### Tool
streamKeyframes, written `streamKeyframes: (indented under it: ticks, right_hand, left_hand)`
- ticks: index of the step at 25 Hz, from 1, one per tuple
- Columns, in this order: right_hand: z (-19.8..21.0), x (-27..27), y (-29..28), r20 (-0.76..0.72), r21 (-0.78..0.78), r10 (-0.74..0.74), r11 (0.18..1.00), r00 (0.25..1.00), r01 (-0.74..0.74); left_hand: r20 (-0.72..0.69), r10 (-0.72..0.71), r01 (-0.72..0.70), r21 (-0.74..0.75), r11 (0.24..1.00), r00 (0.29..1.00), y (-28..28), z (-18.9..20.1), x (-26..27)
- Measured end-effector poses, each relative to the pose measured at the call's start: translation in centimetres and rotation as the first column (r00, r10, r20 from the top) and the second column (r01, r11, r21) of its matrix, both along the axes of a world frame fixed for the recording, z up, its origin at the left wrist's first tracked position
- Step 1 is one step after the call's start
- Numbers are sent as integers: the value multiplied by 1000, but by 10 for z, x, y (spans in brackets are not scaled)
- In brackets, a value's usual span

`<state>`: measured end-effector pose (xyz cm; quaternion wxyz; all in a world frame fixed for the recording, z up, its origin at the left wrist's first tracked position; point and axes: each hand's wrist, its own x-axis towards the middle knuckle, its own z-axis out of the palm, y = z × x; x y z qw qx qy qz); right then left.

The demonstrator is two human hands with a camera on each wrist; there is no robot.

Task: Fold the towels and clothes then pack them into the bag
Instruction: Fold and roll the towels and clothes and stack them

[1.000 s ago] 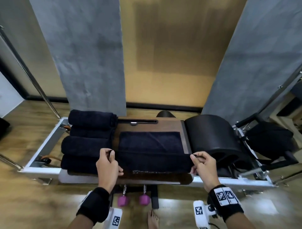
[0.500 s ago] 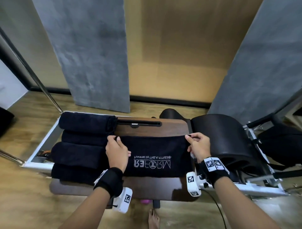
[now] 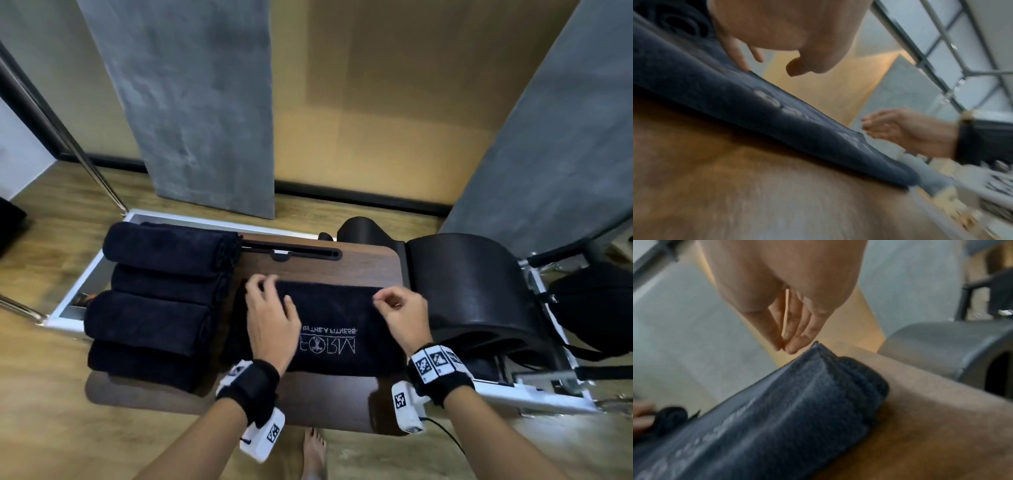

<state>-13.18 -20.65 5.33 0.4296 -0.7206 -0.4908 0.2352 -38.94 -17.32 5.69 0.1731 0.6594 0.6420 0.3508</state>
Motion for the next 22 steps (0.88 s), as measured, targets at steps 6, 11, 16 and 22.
streamKeyframes:
  ticks: [6,11,16,22]
  right_hand:
    - [0,-12,-13,241,-101,206,977,948,-186]
    - [2,-39,-59,341,-138,257,965,904,-222]
    - [-1,-87,-107,288,-143,512,859,810,-492]
    - [-17,-101,-133,300,-61,408,910,862,-409]
  left_hand:
    - [-415,-453,444,-124,887,789,-50,-17,18]
    - [-529,-435,406,-178,896,728,-36,-16,-2]
    - [-513,-489,399,-282,872,705,-38,-13,-22]
    - [-402,-508,562,20,827,762,-98,-33,-67]
